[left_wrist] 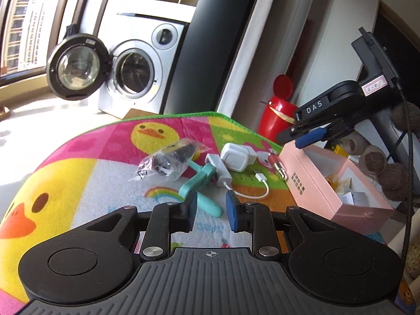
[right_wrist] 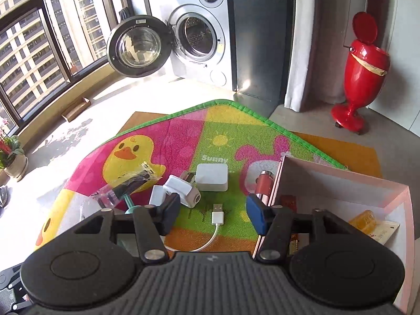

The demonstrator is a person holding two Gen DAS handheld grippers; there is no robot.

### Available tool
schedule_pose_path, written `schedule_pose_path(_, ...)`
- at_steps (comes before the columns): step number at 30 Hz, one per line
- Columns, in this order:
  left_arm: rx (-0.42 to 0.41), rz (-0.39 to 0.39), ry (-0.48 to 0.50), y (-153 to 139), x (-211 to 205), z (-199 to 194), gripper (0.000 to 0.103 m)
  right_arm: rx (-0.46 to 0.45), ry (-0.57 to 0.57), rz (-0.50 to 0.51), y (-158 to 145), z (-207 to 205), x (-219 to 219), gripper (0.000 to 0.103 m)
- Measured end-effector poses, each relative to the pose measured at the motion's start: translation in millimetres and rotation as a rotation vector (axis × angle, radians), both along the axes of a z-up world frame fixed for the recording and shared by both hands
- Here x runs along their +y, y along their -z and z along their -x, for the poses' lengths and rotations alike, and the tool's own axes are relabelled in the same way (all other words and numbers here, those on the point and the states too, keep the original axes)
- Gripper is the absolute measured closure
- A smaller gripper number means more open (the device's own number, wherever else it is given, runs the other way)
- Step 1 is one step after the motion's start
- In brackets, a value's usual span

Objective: Organize rigid objects

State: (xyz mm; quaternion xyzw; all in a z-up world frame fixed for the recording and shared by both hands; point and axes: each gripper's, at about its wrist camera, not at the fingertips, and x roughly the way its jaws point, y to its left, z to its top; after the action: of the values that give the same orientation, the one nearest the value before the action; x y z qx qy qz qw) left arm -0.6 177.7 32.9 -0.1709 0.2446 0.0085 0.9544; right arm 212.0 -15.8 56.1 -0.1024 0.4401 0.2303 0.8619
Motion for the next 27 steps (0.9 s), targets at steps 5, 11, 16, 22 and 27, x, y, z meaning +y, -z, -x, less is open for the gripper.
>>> schedule_pose_path(5, -0.051, 0.112, 0.033, 15.8, 9.8, -6.2, 0.076, -0.061, 0.041, 0.255, 29.1, -53.1, 33.0, 0.083)
schedule_pose_path(11, -0.051, 0.179, 0.045, 21.9, 20.2, -4.8, 0.076, -0.063, 0.033, 0.510, 70.0, -86.2, 64.3, 0.099)
schedule_pose_path(16, -0.050, 0.202, 0.054, 22.6, 23.8, -2.5, 0.076, -0.057, -0.037, 0.577, 76.2, -69.3, 70.4, 0.099)
schedule_pose_path(22, -0.028, 0.210, 0.077, 24.7, 21.0, -5.2, 0.076, 0.102, -0.188, 0.477, 64.6, -5.7, 59.8, 0.099)
schedule_pose_path(27, -0.011, 0.181, 0.077, 25.1, 14.1, -6.6, 0.076, 0.010, -0.298, 0.479, 52.0, 40.2, 49.3, 0.096)
